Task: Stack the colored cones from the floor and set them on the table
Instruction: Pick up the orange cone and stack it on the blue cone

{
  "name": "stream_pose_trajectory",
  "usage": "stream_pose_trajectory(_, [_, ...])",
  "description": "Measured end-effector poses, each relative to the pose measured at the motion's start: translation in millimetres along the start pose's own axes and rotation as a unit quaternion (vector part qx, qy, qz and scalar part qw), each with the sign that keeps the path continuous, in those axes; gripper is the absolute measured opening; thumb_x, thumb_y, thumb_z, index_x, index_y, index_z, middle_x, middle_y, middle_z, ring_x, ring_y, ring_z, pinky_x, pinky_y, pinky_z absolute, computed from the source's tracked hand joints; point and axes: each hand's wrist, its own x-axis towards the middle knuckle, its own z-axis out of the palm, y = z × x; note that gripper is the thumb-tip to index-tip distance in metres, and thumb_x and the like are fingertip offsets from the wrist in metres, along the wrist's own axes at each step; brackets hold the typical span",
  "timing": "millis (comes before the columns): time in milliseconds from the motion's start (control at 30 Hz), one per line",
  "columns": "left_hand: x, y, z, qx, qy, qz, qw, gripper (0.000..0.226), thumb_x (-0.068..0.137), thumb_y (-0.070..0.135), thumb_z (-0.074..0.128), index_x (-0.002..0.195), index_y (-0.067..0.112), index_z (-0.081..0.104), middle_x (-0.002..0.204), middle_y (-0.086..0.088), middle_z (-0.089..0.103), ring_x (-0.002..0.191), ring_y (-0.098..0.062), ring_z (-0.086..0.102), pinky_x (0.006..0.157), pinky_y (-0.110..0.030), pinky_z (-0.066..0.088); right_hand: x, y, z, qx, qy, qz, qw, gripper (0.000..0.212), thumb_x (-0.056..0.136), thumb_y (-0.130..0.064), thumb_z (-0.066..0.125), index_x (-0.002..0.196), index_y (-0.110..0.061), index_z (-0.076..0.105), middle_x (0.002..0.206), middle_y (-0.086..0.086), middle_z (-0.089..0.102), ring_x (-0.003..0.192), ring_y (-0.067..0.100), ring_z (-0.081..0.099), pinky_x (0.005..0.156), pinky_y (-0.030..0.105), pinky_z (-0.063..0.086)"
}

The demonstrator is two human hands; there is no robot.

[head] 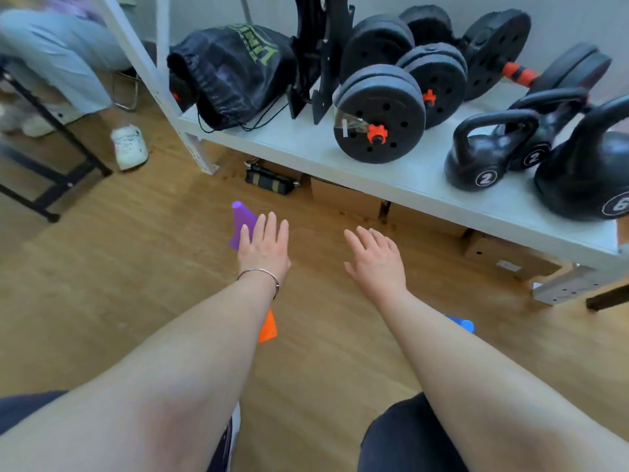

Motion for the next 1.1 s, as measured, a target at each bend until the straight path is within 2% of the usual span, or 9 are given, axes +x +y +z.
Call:
stream_pose_trajectory(267, [-13, -99, 42, -0.034, -0.02, -0.061, 0.997, 0.079, 0.088, 0.033, 0.057, 0.152, 0.023, 0.013, 0.162, -0.005, 0.012, 0.15, -0.023, 0.01, 0.12, -0.049, 0.015, 23, -69, 28, -0.004, -0.049, -0.023, 0.999, 0.064, 0.092, -0.041, 0.055, 0.149, -0.031, 0.029, 0.155, 0.002, 0.038, 0.144, 0.029, 0.032, 0.117, 0.044, 0.027])
stream_pose_trajectory(400, [-20, -143, 73, -0.08, -0.022, -0.126, 0.989, 0.08, 0.086, 0.028, 0.06, 0.152, 0.024, 0.014, 0.162, -0.002, 0.014, 0.15, -0.021, 0.012, 0.12, -0.048, 0.014, 30, -103, 54, -0.001, -0.062, -0.05, 0.997, 0.065, 0.086, -0.034, 0.058, 0.147, -0.028, 0.036, 0.15, 0.002, 0.044, 0.14, 0.028, 0.036, 0.112, 0.041, 0.032])
stream_pose_trajectory(600, [-54, -183, 139, -0.058, -0.073, -0.132, 0.987, 0.082, 0.087, 0.03, 0.059, 0.153, 0.026, 0.01, 0.163, -0.001, 0.01, 0.15, -0.02, 0.01, 0.121, -0.047, 0.014, 27, -138, 100, -0.012, -0.106, -0.067, 0.992, 0.062, 0.088, -0.038, 0.057, 0.146, -0.027, 0.038, 0.149, 0.0, 0.044, 0.139, 0.025, 0.036, 0.11, 0.038, 0.031])
stream_pose_trajectory(767, [-79, -183, 192, -0.078, -0.162, -0.112, 0.977, 0.083, 0.09, 0.035, 0.057, 0.153, 0.025, 0.003, 0.164, -0.001, 0.005, 0.151, -0.02, 0.008, 0.121, -0.046, 0.014, 23, -161, 134, -0.014, -0.153, -0.087, 0.984, 0.06, 0.084, -0.034, 0.057, 0.142, -0.028, 0.04, 0.143, -0.002, 0.047, 0.135, 0.024, 0.04, 0.105, 0.038, 0.036])
stream_pose_trajectory(867, [-81, -172, 206, -0.122, -0.193, -0.108, 0.968, 0.081, 0.089, 0.034, 0.058, 0.153, 0.023, 0.009, 0.161, -0.003, 0.017, 0.15, -0.021, 0.014, 0.12, -0.045, 0.017, 22, -174, 150, -0.001, -0.224, -0.081, 0.971, 0.066, 0.083, -0.035, 0.06, 0.144, -0.03, 0.036, 0.143, -0.001, 0.048, 0.131, 0.026, 0.045, 0.101, 0.04, 0.04])
stream_pose_trajectory(967, [-77, -163, 212, -0.144, -0.215, -0.097, 0.961, 0.073, 0.09, 0.029, 0.057, 0.151, 0.021, 0.017, 0.155, -0.004, 0.033, 0.147, -0.022, 0.023, 0.118, -0.044, 0.022, 27, -187, 164, 0.014, -0.332, -0.095, 0.938, 0.076, 0.084, -0.027, 0.063, 0.15, -0.027, 0.027, 0.145, 0.005, 0.047, 0.129, 0.03, 0.048, 0.099, 0.04, 0.045])
stream_pose_trajectory(1100, [-68, -154, 219, -0.172, -0.248, -0.105, 0.947, 0.07, 0.087, 0.028, 0.057, 0.148, 0.022, 0.023, 0.146, -0.006, 0.044, 0.138, -0.025, 0.038, 0.111, -0.041, 0.03, 33, -197, 179, 0.06, -0.353, -0.1, 0.928, 0.075, 0.085, -0.011, 0.058, 0.152, -0.02, 0.025, 0.142, 0.012, 0.05, 0.124, 0.034, 0.054, 0.093, 0.036, 0.046])
